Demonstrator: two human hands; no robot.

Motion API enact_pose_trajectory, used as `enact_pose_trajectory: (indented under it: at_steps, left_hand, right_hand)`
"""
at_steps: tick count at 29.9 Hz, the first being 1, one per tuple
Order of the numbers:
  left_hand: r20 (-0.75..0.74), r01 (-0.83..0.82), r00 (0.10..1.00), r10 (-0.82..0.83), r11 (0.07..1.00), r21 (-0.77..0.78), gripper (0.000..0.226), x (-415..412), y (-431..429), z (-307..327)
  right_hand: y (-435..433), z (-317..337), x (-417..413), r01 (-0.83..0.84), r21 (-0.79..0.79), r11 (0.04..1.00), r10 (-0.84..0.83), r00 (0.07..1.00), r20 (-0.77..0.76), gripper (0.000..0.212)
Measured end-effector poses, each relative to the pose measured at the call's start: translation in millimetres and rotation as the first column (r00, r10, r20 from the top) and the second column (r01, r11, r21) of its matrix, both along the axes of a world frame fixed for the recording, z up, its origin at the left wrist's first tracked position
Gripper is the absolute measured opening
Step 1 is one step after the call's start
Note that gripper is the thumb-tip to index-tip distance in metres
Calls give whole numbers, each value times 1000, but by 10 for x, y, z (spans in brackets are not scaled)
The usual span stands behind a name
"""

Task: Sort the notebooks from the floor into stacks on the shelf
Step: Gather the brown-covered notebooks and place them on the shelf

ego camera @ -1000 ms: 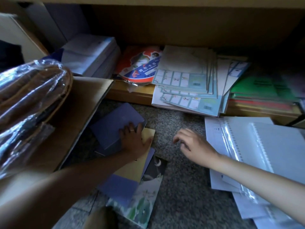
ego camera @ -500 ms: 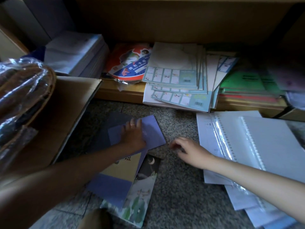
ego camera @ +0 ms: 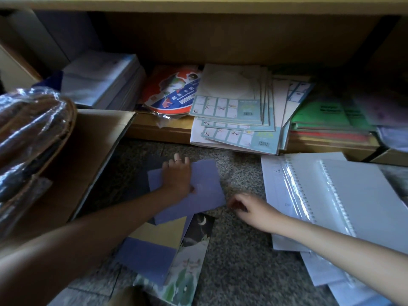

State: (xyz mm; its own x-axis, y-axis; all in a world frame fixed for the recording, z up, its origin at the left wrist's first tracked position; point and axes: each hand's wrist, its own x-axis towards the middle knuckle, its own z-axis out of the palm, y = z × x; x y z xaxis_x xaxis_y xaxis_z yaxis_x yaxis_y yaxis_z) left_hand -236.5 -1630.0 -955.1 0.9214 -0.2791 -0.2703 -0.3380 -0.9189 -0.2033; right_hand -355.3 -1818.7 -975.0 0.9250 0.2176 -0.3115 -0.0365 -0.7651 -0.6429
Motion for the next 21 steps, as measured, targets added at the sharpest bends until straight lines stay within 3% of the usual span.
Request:
enact_pose_trajectory:
  at_steps: [2, 6, 10, 13, 16, 18, 21]
  left_hand:
    - [-21, 93, 995, -94, 993, -77, 42, -8, -115, 169]
    - [-45, 169, 981, -189, 945, -281, 28, -54, -325, 649]
    - [7, 180, 977, -213, 805, -566, 15, 10, -446, 1270]
    - [-56, 51, 981, -183, 532, -845, 9, 116, -504, 1687]
    - [-117, -90, 986, -118, 212, -973, 28, 187, -533, 1964]
    - [-140, -135, 985, -100, 56, -989, 30, 218, -548, 2103]
    - [-179, -187, 982, -68, -144, -972, 24, 274, -583, 2295]
  right_hand:
    - [-5, -13, -37, 14, 6, 1000, -14, 998, -57, 26]
    - [-70, -27, -88, 5, -10, 1000, -6, 997, -74, 25]
    - [-83, 155, -117, 177, 242, 954, -168, 984, -54, 7]
    - [-70, 426, -116, 236, 459, 856, -312, 945, 95, 32]
    - [-35, 815, -30, 228, 651, 724, -454, 868, 201, 57]
    - [0, 1095, 41, 195, 751, 631, -533, 812, 237, 51]
    - [13, 1474, 176, 159, 828, 538, -635, 722, 274, 25]
